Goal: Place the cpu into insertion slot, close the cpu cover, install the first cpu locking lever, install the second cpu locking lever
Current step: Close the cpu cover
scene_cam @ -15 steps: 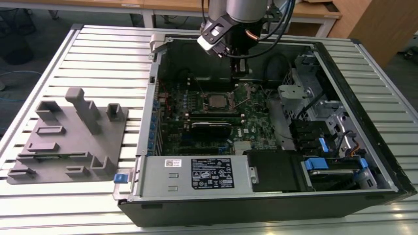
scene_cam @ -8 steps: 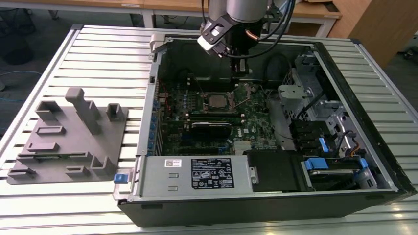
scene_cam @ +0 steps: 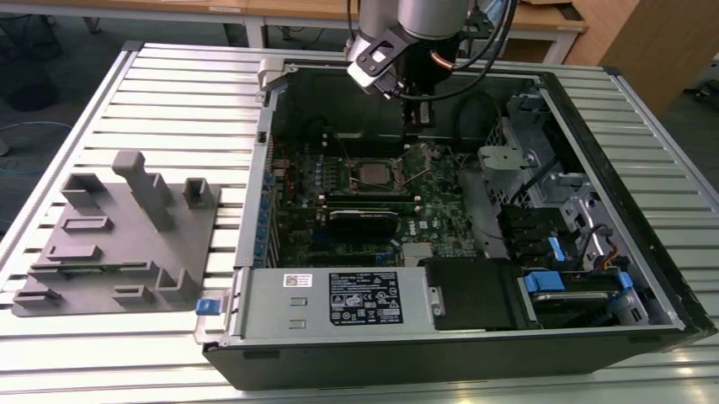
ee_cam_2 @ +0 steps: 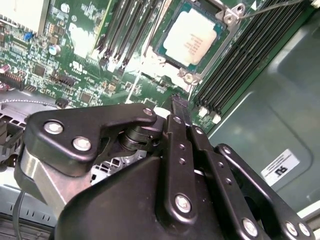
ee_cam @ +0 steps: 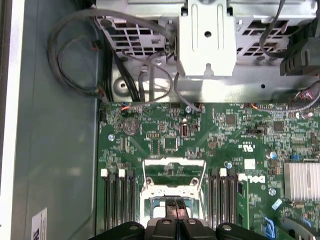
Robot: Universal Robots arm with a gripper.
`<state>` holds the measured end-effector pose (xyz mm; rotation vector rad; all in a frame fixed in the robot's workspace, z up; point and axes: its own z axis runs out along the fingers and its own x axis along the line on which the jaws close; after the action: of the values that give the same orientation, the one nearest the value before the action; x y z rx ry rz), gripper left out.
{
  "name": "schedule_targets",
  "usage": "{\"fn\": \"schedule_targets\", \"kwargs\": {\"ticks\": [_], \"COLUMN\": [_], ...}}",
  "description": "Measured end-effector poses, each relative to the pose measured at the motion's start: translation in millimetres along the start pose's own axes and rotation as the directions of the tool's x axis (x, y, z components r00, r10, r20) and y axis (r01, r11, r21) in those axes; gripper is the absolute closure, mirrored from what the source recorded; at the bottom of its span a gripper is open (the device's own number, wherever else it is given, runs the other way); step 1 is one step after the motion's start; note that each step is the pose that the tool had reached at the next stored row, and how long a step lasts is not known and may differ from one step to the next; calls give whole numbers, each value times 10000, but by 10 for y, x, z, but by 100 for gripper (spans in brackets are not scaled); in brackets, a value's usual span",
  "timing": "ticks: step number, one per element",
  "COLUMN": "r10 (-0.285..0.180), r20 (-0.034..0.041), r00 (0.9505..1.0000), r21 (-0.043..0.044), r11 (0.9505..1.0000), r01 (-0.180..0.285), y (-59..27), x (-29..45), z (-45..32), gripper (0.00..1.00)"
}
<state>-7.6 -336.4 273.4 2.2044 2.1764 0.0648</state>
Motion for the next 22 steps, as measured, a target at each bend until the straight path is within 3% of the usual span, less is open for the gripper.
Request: {"fn": "schedule_targets", "kwargs": {"ticks": [22], "r10": [0], "r20": [-1], "r00": [10000], "r21": [1], "r11": [10000], "r01": [0], "y": [443], "x": [6], "z": [36], "gripper": [89]}}
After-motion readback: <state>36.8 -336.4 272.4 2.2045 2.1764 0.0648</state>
